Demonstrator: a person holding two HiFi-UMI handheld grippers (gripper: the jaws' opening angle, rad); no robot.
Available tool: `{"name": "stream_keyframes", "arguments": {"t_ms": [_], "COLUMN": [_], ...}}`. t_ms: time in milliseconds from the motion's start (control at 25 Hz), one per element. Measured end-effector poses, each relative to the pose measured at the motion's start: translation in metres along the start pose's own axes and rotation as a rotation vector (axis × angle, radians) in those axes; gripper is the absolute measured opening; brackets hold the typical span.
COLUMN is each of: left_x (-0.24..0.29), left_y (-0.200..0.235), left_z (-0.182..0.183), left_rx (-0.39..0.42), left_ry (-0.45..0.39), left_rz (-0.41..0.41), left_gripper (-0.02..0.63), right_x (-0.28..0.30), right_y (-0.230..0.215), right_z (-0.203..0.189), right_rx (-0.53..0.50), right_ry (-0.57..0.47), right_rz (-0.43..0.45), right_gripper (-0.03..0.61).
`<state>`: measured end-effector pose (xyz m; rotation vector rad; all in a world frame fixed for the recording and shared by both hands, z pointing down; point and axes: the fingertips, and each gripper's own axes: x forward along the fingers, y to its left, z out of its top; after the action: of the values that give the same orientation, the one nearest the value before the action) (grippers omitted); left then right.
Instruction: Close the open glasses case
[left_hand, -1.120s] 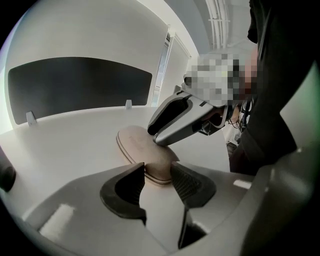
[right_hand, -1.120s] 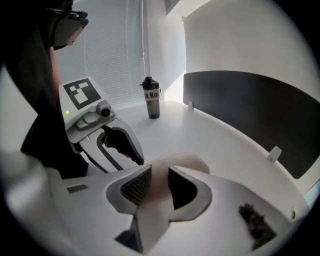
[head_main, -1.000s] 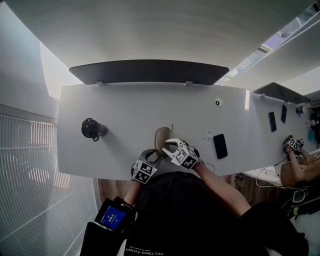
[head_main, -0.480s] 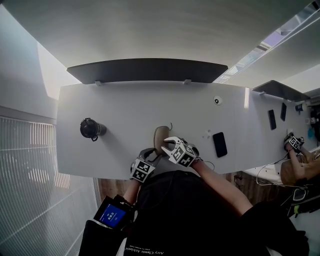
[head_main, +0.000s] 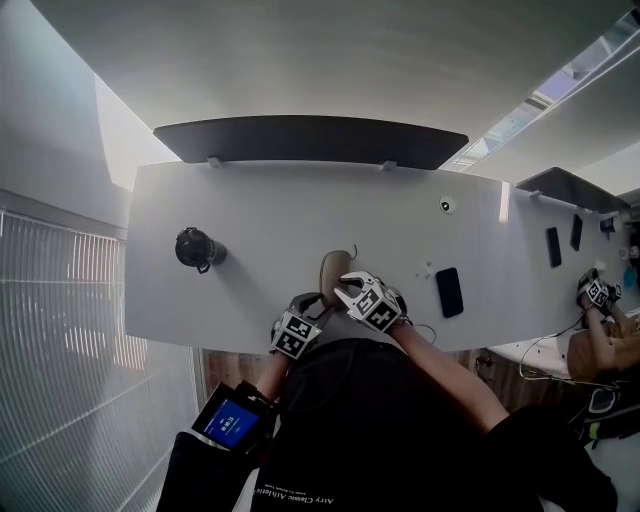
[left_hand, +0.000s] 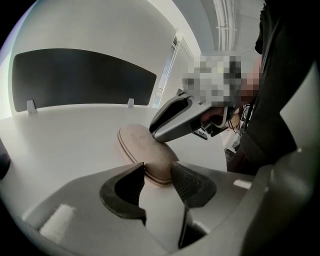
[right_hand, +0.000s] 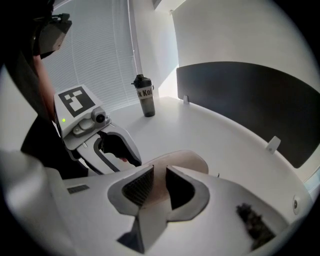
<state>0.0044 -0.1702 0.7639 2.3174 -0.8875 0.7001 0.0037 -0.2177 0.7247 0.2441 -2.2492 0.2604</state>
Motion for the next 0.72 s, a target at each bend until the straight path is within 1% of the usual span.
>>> {"name": "stream_keyframes", "arguments": {"t_ms": [80,160,280,400,440,520,560,640,720], "left_x": [-0.002,-0.006,-0.027,-0.047,-0.055,-0.073,-0.081,-0.09,-0.093], "left_y": [0.0,0.0,-0.001,-0.012,-0.014,-0.013,-0.012,-0.01,-0.009], "left_z": [0.001,0.007,0.039,0.082,0.095,0.117,0.127,0.139,0.141], "left_rx": [0.011,0.028,0.062,0.126,0.154,0.194,0.197,0.171,0.146], "left_ry": [0.0,-0.034,-0.15,-0.294,-0.333,-0.392,-0.413,-0.445,-0.455], "left_rz": [0.02,0.044,0.078,0.07,0.069,0.075,0.076,0.07,0.07], "left_gripper": [0.179,0.178,0.175,0.151,0.126,0.036,0.008,0.008,0.008], "right_x": [-0.003,-0.014,-0.045,-0.088,-0.101,-0.119,-0.127,-0.137,-0.138], "right_y": [0.002,0.001,-0.008,-0.016,-0.016,-0.012,-0.009,-0.003,0.001], "right_z": [0.0,0.006,0.028,0.044,0.05,0.065,0.072,0.081,0.079], "right_rx": [-0.004,0.047,0.141,0.141,0.128,0.102,0.094,0.096,0.096], "right_ry": [-0.017,-0.087,-0.259,-0.392,-0.432,-0.5,-0.522,-0.544,-0.545], "right_rz": [0.0,0.017,0.001,-0.057,-0.076,-0.109,-0.122,-0.133,-0.134], "right_gripper": [0.084,0.018,0.009,0.009,0.008,0.007,0.006,0.006,0.006]}}
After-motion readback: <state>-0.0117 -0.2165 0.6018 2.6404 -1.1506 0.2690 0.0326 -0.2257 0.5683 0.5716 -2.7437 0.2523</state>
